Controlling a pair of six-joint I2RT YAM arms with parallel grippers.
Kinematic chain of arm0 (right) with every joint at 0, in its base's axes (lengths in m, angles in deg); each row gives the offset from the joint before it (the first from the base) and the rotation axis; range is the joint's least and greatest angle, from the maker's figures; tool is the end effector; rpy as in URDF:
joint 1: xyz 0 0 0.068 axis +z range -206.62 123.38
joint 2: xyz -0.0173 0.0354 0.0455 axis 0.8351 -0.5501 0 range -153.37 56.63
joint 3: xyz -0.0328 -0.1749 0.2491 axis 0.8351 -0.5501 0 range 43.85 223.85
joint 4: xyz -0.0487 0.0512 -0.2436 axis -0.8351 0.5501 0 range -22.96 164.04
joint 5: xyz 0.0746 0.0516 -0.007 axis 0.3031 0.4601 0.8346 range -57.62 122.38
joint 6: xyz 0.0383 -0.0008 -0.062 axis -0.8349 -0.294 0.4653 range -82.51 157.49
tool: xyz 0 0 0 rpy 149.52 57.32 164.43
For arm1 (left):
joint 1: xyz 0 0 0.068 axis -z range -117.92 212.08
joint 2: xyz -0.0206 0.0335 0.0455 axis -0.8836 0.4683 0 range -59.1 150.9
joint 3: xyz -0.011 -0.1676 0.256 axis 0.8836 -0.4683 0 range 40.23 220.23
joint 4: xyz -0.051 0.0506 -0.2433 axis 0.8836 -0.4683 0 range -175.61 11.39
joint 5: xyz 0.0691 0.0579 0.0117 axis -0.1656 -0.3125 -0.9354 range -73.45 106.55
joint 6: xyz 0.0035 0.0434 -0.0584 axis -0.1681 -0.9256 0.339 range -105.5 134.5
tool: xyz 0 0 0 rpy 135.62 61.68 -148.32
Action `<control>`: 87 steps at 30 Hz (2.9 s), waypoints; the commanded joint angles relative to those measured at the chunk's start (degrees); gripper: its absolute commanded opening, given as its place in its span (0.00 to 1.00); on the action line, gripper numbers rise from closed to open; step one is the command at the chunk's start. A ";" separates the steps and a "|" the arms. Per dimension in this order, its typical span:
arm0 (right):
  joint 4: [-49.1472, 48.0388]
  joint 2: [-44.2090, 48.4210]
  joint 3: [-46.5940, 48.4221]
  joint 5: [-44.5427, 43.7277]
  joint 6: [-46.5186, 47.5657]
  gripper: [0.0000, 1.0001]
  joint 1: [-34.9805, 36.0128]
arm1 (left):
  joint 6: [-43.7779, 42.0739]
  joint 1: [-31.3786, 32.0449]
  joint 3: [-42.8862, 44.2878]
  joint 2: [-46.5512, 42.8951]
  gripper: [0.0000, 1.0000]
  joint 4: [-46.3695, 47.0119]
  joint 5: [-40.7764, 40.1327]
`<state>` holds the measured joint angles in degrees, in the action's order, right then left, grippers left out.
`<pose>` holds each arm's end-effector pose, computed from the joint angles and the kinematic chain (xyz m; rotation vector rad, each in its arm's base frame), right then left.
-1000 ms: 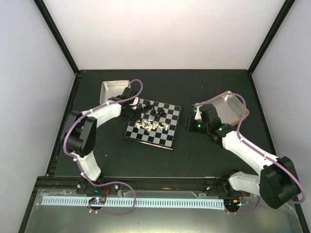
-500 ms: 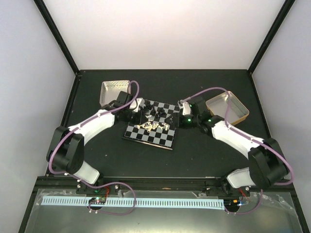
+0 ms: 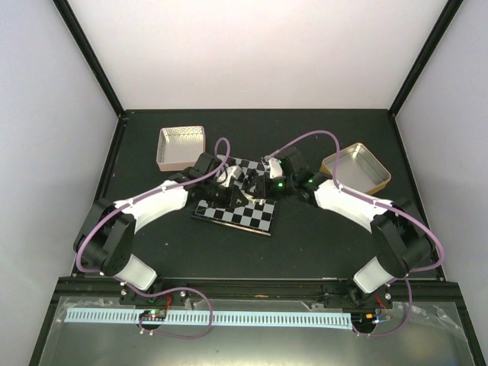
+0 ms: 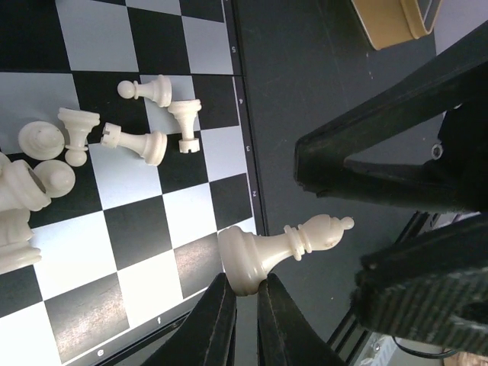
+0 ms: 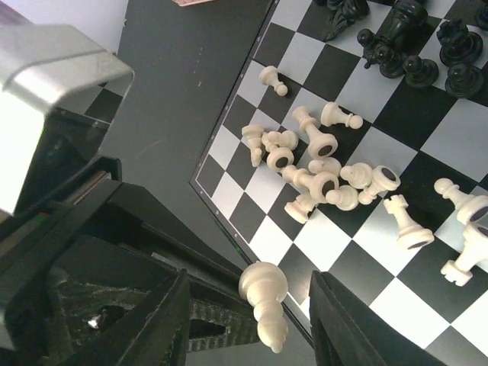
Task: Set up the chess pieces on the board
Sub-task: Place the chess piece on the chessboard.
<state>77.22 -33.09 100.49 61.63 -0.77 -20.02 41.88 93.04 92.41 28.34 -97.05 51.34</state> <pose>0.2569 0.2278 0.2460 -0.2489 2.5360 1.1898 0.2461 -0.1880 0.2242 0.3547 2.6381 -1.1475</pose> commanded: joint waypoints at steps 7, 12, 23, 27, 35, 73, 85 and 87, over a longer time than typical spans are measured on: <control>1.51 0.57 -0.98 -0.73 0.63 0.26 0.22 | 1.98 0.47 0.11 0.37 0.09 3.67 2.59; 0.08 1.51 -2.00 -1.52 -0.23 0.08 0.31 | 2.28 0.49 -0.02 0.45 0.10 3.93 2.97; 16.87 0.04 4.11 -16.55 10.92 0.01 3.40 | 4.44 0.40 -4.36 -7.84 0.47 -2.50 -19.69; 23.71 -4.07 9.74 -23.53 13.77 0.01 8.14 | 9.01 0.19 -7.42 -15.52 0.51 -1.81 -29.97; 31.91 -14.29 19.12 -31.84 15.66 0.01 16.64 | 12.63 0.13 -12.57 -30.80 0.57 0.28 -44.04; 33.15 -17.22 24.12 -34.30 10.89 0.31 19.04 | 11.57 -0.03 -16.65 -40.73 0.71 5.85 -46.39; 25.96 -5.55 13.08 -37.52 4.36 0.29 13.15 | 10.52 -0.08 -16.02 -39.98 0.76 7.19 -42.67; 27.76 -6.91 13.39 -36.76 5.76 0.25 13.12 | 10.58 -0.03 -15.91 -39.41 0.75 7.35 -41.97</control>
<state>104.67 -38.14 115.09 26.25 5.59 -5.95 53.44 93.24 75.19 -12.07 -91.89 6.86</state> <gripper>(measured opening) 0.284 0.756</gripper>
